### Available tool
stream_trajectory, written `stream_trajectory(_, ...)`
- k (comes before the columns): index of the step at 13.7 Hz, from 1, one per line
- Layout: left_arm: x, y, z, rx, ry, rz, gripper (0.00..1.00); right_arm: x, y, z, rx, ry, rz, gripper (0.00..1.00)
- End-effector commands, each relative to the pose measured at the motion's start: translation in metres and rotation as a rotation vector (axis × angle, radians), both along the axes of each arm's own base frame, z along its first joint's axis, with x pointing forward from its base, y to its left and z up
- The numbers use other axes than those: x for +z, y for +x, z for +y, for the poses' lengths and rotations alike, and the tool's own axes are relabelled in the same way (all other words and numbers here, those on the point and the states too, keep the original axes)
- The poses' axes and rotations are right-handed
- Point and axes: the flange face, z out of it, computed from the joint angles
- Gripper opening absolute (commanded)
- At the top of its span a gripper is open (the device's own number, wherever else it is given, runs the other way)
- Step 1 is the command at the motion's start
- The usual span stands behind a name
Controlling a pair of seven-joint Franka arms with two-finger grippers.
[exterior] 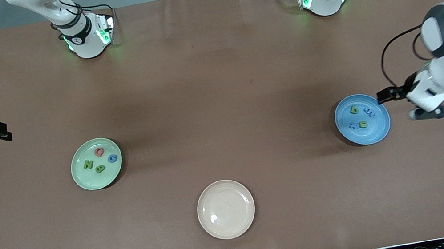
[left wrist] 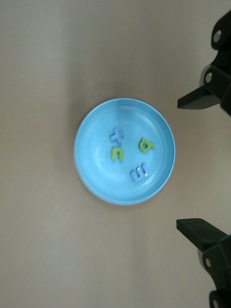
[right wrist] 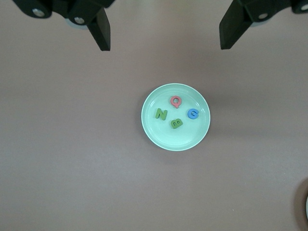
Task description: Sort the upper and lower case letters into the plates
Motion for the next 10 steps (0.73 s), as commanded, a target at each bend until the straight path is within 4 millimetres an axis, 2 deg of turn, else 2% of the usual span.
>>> stream_trajectory(1, 0.071, -0.024, 0.003, 0.021, -0.023, -0.101, 1.0, 0.004, -0.023, 0.003, -0.009, -0.011, -0.007, 1.0)
stream_trajectory(3, 0.117, -0.035, 0.002, 0.014, -0.029, -0.124, 1.0, 0.008, -0.029, 0.003, -0.009, -0.011, -0.01, 1.0)
stream_trajectory(5, 0.171, -0.038, 0.004, -0.008, 0.019, -0.158, 1.0, 0.008, -0.036, 0.002, -0.009, -0.01, -0.009, 1.0)
stream_trajectory(6, 0.191, -0.038, -0.001, -0.022, 0.036, -0.166, 1.0, 0.005, -0.037, 0.003, -0.01, -0.01, -0.001, 1.0)
stream_trajectory(8, 0.213, -0.041, -0.002, -0.028, 0.042, -0.181, 1.0, 0.007, -0.039, 0.003, -0.012, -0.01, -0.007, 1.0)
stream_trajectory(10, 0.22, -0.041, -0.006, -0.031, 0.041, -0.195, 1.0, 0.014, -0.043, 0.003, -0.038, -0.011, -0.015, 1.0)
